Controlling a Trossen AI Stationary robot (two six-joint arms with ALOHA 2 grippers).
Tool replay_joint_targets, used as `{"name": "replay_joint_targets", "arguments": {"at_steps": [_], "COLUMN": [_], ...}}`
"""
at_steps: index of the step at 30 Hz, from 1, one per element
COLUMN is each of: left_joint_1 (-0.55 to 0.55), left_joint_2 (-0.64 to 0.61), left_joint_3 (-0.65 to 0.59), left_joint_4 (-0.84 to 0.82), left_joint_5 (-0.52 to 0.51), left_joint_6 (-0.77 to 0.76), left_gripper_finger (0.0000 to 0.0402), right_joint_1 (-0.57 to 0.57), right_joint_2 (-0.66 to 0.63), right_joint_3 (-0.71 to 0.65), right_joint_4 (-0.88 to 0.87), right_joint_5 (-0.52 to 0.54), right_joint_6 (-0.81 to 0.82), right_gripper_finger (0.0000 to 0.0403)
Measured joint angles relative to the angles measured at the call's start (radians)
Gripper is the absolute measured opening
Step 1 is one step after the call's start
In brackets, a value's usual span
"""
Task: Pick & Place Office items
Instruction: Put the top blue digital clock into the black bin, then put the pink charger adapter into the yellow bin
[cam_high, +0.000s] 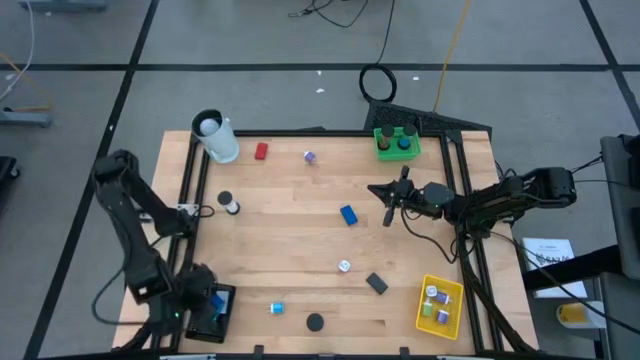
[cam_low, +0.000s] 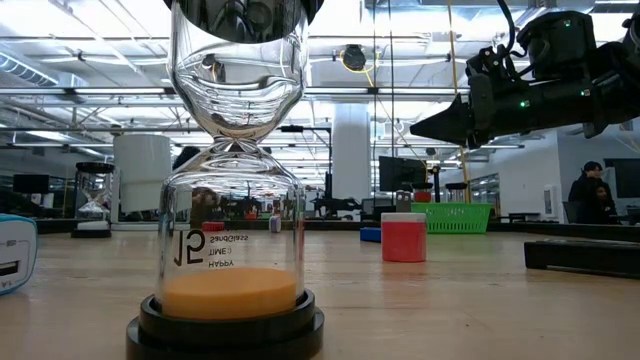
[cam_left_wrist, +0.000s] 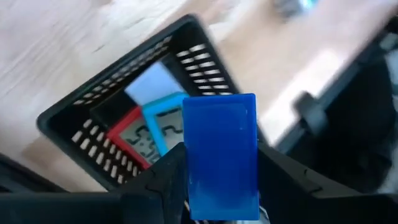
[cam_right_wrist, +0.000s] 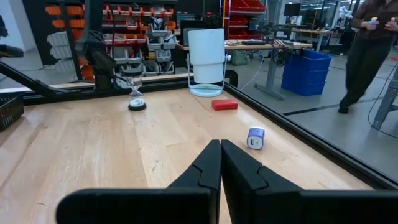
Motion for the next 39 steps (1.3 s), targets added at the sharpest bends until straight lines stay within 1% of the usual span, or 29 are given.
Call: {"name": "replay_joint_targets", "arguments": {"at_steps": [4,7,11,15,18,21,26,29,31,34,37,39], "left_joint_1": [-0.003,-0.002,-0.002,-0.001,0.005,0.019,0.054,0.081,0.103,0.134,0.172,0.205], "left_joint_2": [0.08,0.114,0.128,0.128,0.128,0.128,0.125,0.109,0.095,0.078,0.071,0.072], "left_joint_3": [0.0,0.0,0.0,0.0,0.0,0.0,0.001,0.013,0.027,0.034,0.021,-0.002], "left_joint_4": [-0.017,-0.033,-0.075,-0.084,-0.087,-0.087,-0.088,-0.099,-0.132,-0.172,-0.125,-0.057], "left_joint_5": [0.034,0.071,0.092,0.117,0.129,0.131,0.131,0.122,0.073,-0.069,-0.219,-0.275], "left_joint_6": [-0.083,-0.135,-0.197,-0.213,-0.213,-0.197,-0.098,-0.008,0.053,0.187,0.351,0.468], "left_gripper_finger": [0.017,0.017,0.017,0.0171,0.0181,0.0203,0.0243,0.0256,0.0258,0.0247,0.0223,0.02], "right_joint_1": [0.0,0.0,0.0,0.0,0.0,0.0,0.0,0.0,0.0,0.0,0.0,0.0], "right_joint_2": [0.0,0.0,0.0,0.0,0.0,0.0,0.0,0.0,0.0,0.0,0.0,0.0], "right_joint_3": [0.0,0.0,0.0,0.0,0.0,0.0,0.0,0.0,0.0,0.0,0.0,0.0], "right_joint_4": [0.0,0.0,0.0,0.0,0.0,0.0,0.0,0.0,0.0,0.0,0.0,0.0], "right_joint_5": [0.0,0.0,0.0,0.0,0.0,0.0,0.0,0.0,0.0,0.0,0.0,0.0], "right_joint_6": [0.0,0.0,0.0,0.0,0.0,0.0,0.0,0.0,0.0,0.0,0.0,0.0], "right_gripper_finger": [0.0004,0.0004,0.0004,0.0004,0.0004,0.0004,0.0004,0.0004,0.0004,0.0004,0.0004,0.0004]}}
